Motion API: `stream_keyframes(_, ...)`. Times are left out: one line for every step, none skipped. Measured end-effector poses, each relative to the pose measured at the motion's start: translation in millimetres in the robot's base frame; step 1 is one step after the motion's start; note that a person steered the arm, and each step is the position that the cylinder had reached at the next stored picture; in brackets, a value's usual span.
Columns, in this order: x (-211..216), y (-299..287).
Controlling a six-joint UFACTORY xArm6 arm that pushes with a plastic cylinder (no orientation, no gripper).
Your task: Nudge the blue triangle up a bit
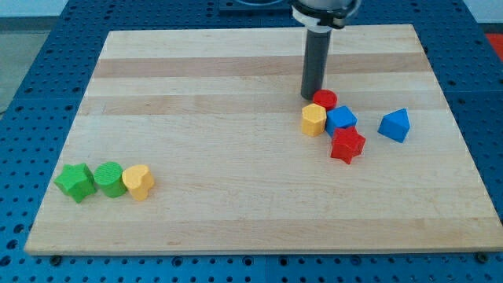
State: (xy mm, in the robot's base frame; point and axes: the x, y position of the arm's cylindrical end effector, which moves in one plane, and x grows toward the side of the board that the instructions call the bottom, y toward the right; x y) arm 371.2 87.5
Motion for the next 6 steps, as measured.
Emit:
stream_keyframes(-8.2, 7.0)
stream_keyframes(-28.8, 58.9)
stream_keyframes(21.6, 145.0)
stream_keyframes(102.2, 213.9)
stream_keyframes(137.6, 170.6)
stream_keyframes(115.6, 135.7)
